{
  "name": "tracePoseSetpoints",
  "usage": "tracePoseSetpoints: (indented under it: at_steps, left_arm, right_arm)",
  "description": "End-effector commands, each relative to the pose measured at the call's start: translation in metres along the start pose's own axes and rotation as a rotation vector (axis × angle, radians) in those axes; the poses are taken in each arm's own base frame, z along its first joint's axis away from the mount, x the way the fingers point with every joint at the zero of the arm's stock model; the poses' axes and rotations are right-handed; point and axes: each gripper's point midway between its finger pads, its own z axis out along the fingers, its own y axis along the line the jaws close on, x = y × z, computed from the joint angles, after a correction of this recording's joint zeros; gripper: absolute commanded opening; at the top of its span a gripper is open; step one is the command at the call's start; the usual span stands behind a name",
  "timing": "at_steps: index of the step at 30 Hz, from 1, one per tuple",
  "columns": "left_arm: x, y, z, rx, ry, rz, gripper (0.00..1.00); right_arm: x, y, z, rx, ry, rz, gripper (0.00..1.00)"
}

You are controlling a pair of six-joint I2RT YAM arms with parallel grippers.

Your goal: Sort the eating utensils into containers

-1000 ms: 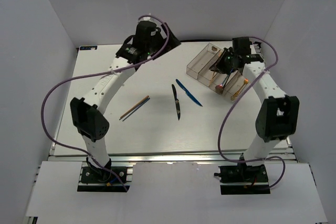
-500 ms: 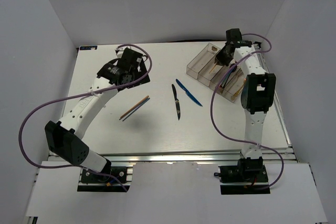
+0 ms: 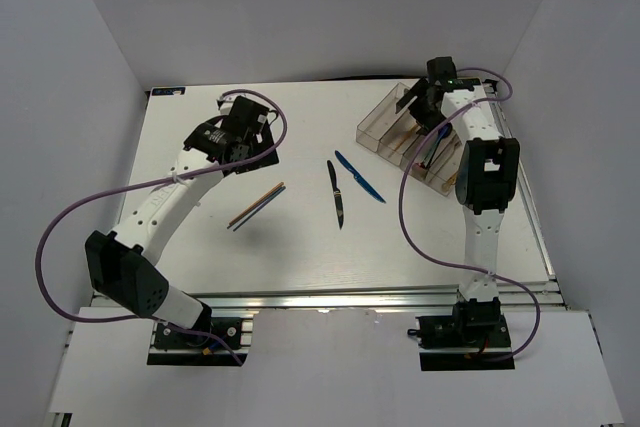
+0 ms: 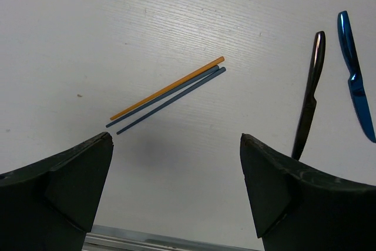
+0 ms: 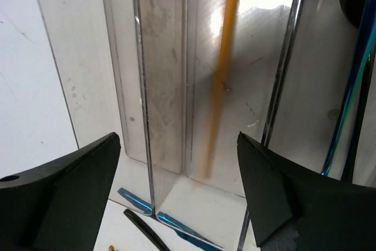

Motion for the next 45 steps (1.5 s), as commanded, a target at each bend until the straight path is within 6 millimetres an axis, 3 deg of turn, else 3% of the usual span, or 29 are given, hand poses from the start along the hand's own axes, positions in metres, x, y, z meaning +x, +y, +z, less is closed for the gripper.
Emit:
tracePoseSetpoints:
  at_steps: [1,5,6,9,10,12,13,14,15,16,17,18,19,20,21,26,31,35,45]
  left_arm:
    - [-0.005,0.011,-0.006,-0.013,-0.025,0.014,0.98]
    - [0.006,0.011,0.007,-0.009,0.014,0.09,0.98]
    - [0.012,0.012,0.012,-0.018,0.032,0.108,0.98]
    - [0.018,0.011,0.026,-0.021,0.042,0.16,0.98]
    - [0.019,0.011,0.029,-0.017,0.046,0.189,0.98]
    - [0.023,0.009,0.039,-0.007,0.061,0.219,0.97]
    - [0.024,0.008,0.044,0.004,0.066,0.246,0.95]
    - [0.027,0.007,0.05,0.023,0.086,0.251,0.86]
    - [0.03,0.007,0.058,0.025,0.102,0.261,0.79]
    - [0.031,0.008,0.066,0.033,0.103,0.266,0.72]
    - [0.029,0.015,0.073,0.026,0.112,0.247,0.65]
    - [0.033,0.012,0.078,0.063,0.135,0.245,0.59]
    - [0.036,0.01,0.087,0.083,0.145,0.266,0.59]
    - [0.037,0.01,0.091,0.096,0.148,0.274,0.59]
    - [0.041,0.004,0.098,0.129,0.161,0.288,0.59]
    - [0.058,0.008,0.121,0.136,0.22,0.36,0.6]
    - [0.067,0.005,0.135,0.157,0.253,0.341,0.57]
    - [0.083,-0.003,0.139,0.201,0.3,0.308,0.41]
    - [0.108,-0.012,0.137,0.274,0.33,0.309,0.41]
  right_arm:
    - [-0.025,0.021,-0.031,-0.052,-0.072,-0.014,0.89]
    - [-0.032,0.044,-0.074,-0.127,-0.13,-0.11,0.89]
    - [-0.038,0.058,-0.1,-0.169,-0.179,-0.147,0.89]
    - [-0.032,0.075,-0.137,-0.185,-0.252,-0.299,0.89]
    - [-0.026,0.086,-0.164,-0.206,-0.292,-0.346,0.89]
    - [-0.004,0.082,-0.174,-0.202,-0.272,-0.431,0.89]
    - [0.011,0.092,-0.198,-0.271,-0.265,-0.459,0.89]
    - [0.034,0.073,-0.182,-0.248,-0.194,-0.475,0.89]
    - [0.048,0.069,-0.184,-0.263,-0.171,-0.486,0.89]
    - [0.06,0.069,-0.204,-0.313,-0.17,-0.497,0.89]
    - [0.085,0.054,-0.189,-0.319,-0.105,-0.504,0.89]
    - [0.096,0.05,-0.191,-0.342,-0.085,-0.504,0.89]
    - [0.11,0.053,-0.208,-0.405,-0.076,-0.515,0.89]
    - [0.125,0.039,-0.198,-0.397,-0.045,-0.521,0.89]
    - [0.133,0.038,-0.207,-0.418,-0.043,-0.528,0.89]
    - [0.169,0.015,-0.208,-0.425,0.053,-0.545,0.89]
    - [0.179,0.008,-0.213,-0.431,0.063,-0.555,0.89]
    - [0.182,0.004,-0.215,-0.428,0.075,-0.56,0.89]
    - [0.187,0.004,-0.215,-0.425,0.09,-0.569,0.89]
